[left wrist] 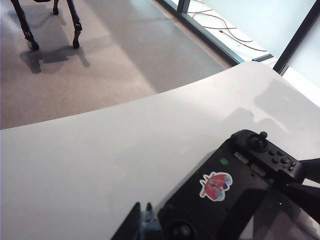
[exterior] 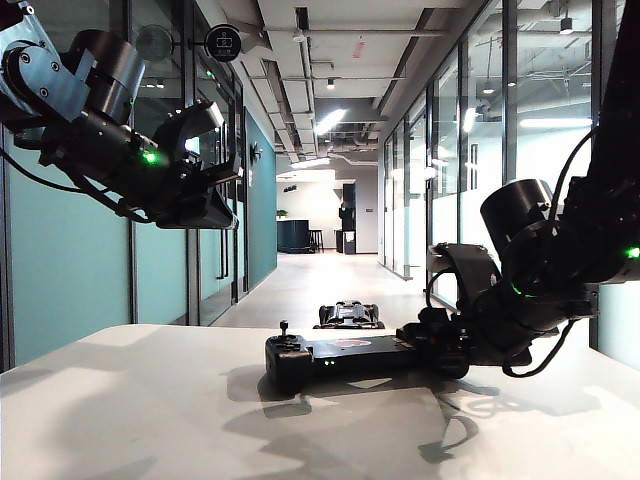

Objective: Push the left joystick on the remote control sitting on the white table forward to make the robot dog walk in a straight line until it approaches the door.

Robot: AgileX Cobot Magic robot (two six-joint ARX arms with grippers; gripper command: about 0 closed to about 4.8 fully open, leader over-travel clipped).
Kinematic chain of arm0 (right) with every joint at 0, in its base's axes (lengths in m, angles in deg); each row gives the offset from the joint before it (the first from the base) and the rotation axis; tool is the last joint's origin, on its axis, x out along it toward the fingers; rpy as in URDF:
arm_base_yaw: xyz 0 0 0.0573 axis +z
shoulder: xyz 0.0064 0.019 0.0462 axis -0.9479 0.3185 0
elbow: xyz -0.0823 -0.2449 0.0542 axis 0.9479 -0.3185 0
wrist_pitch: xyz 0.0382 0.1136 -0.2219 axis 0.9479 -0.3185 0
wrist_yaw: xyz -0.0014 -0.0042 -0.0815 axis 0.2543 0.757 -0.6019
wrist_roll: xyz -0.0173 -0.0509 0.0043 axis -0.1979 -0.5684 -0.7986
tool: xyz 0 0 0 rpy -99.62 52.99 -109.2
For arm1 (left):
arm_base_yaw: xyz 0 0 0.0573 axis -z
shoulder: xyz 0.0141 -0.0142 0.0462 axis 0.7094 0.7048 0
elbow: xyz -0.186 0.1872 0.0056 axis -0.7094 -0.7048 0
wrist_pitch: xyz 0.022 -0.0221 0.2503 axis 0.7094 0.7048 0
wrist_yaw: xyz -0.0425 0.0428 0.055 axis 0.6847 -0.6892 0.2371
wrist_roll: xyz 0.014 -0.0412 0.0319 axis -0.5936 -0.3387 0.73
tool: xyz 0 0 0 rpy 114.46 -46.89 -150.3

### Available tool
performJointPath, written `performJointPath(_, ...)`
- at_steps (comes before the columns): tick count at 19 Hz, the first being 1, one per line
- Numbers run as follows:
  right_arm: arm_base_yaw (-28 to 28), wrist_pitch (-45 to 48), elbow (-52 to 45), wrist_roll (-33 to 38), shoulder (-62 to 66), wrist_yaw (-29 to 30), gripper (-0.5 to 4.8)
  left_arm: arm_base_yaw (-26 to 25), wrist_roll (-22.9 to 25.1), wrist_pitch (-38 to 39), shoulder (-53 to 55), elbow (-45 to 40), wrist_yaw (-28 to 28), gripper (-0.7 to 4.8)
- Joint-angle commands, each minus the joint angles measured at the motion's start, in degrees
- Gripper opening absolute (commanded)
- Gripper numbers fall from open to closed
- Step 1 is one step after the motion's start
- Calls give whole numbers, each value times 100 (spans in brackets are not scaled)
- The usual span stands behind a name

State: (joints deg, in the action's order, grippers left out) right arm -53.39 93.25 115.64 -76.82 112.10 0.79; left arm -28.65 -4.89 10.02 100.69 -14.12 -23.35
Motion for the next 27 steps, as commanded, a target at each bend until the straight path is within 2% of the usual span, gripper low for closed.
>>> performJointPath(1, 37, 118, 22, 459, -22, -535, 219, 9, 26, -42, 26, 17, 59, -5)
performJointPath(6, 363, 369, 22, 498, -22, -1054, 219, 9, 31, 131, 629, 492, 811, -6)
performJointPath(9, 448, 365, 22, 699, -22, -1143, 219, 9, 385, 490, 1038, 914, 1088, -6)
performJointPath(13, 459, 367, 22, 841, -22, -1722, 219, 9, 551, 610, 1250, 1010, 1082, -6)
performJointPath(15, 459, 367, 22, 841, -22, -1755, 219, 9, 787, 599, 1270, 1016, 1174, -6)
performJointPath(18, 485, 369, 22, 839, -22, -1755, 219, 9, 782, 581, 1482, 1130, 1458, -6)
performJointPath(27, 485, 365, 20, 837, -22, -1753, 220, 11, 785, 1255, 2656, 2618, 2096, -6)
